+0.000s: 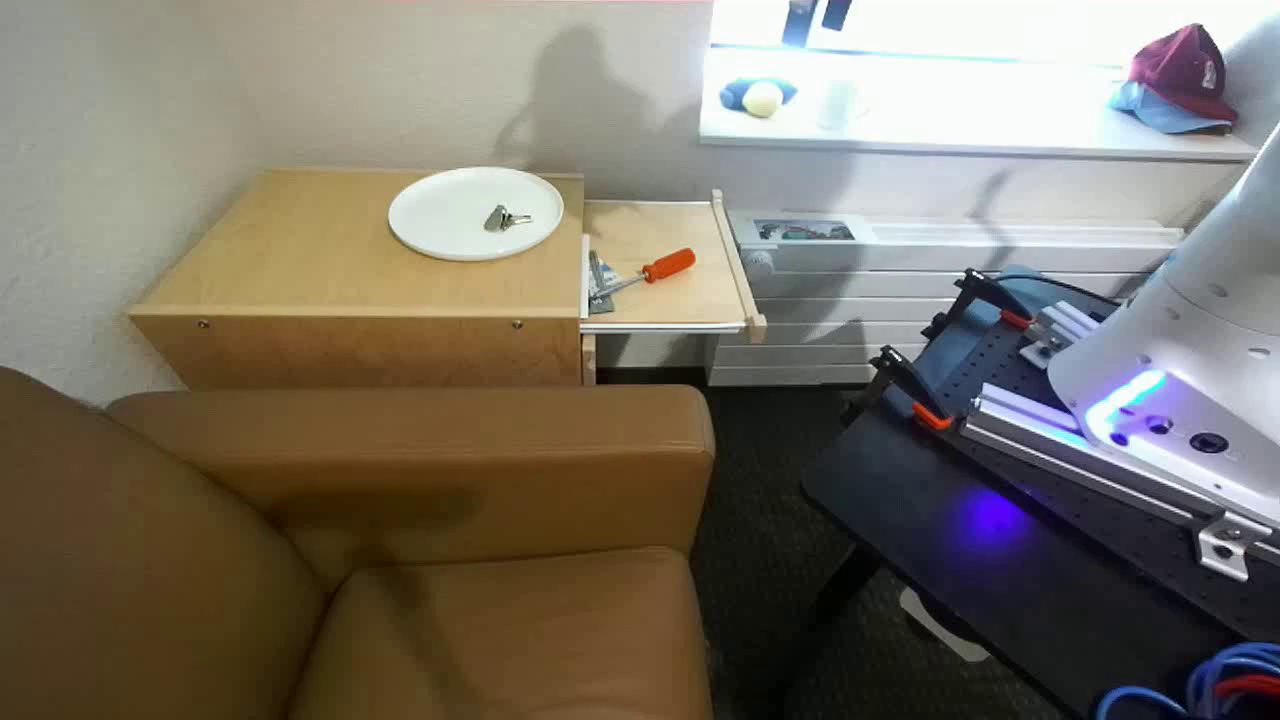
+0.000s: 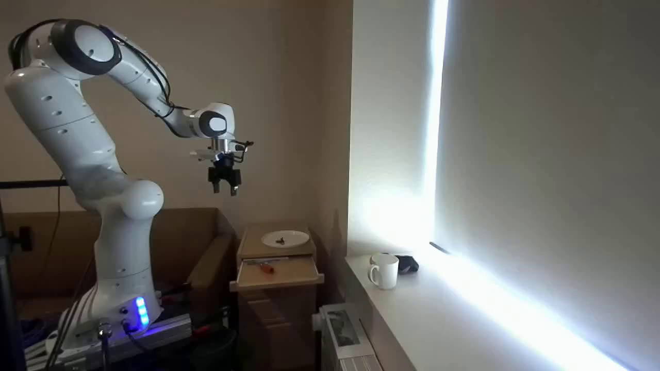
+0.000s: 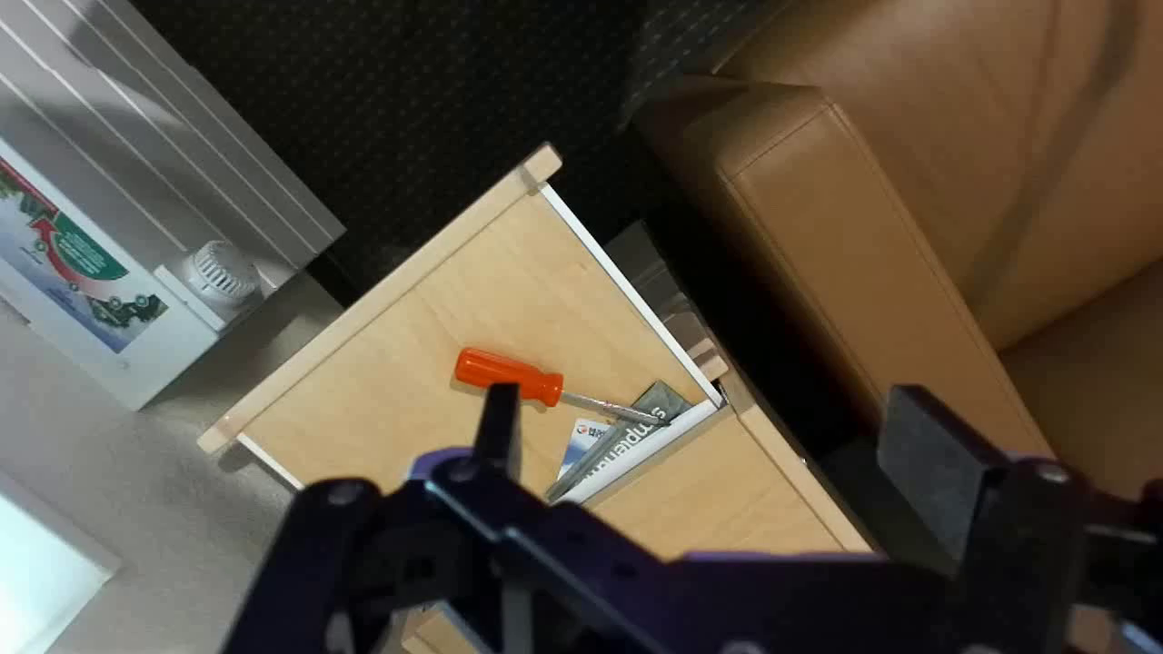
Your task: Remove the screwdriver from the nightstand shelf and place it on top of the nightstand
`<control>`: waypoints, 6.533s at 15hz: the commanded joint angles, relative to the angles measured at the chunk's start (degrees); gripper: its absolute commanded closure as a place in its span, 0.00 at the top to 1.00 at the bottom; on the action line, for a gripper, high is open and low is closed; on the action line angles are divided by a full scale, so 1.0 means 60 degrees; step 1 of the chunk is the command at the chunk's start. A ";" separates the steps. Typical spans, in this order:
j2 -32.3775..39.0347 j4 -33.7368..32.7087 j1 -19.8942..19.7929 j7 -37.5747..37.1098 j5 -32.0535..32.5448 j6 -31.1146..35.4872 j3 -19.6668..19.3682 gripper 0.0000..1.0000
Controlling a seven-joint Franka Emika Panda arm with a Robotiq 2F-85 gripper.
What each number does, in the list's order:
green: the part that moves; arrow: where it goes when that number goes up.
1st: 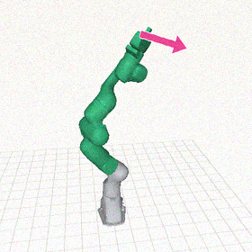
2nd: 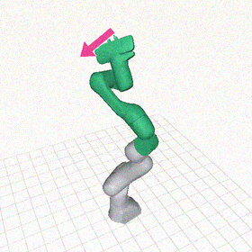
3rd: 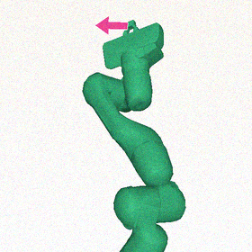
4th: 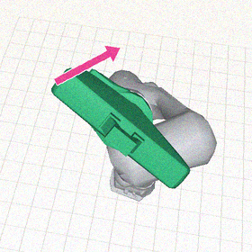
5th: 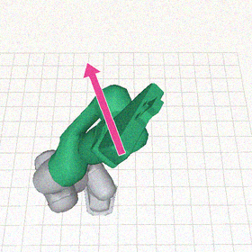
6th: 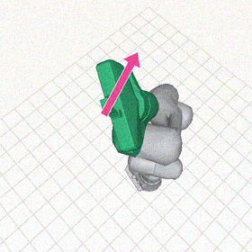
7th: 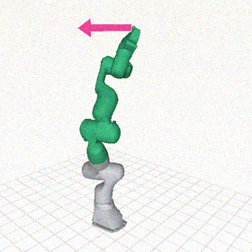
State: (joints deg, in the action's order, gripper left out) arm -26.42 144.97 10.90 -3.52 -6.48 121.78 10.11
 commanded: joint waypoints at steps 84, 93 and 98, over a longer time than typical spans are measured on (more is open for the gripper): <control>0.8512 -0.2116 0.0024 -1.5918 -0.0053 0.4990 -0.1657 0.08; 0.6063 -0.2125 0.1359 -1.8282 0.0918 0.3569 -0.0701 0.08; 0.5997 -0.2049 0.1222 -1.8342 0.0859 0.3612 -0.0339 0.33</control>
State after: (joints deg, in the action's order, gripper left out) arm 9.61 132.72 19.43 -113.43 -1.60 143.58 6.89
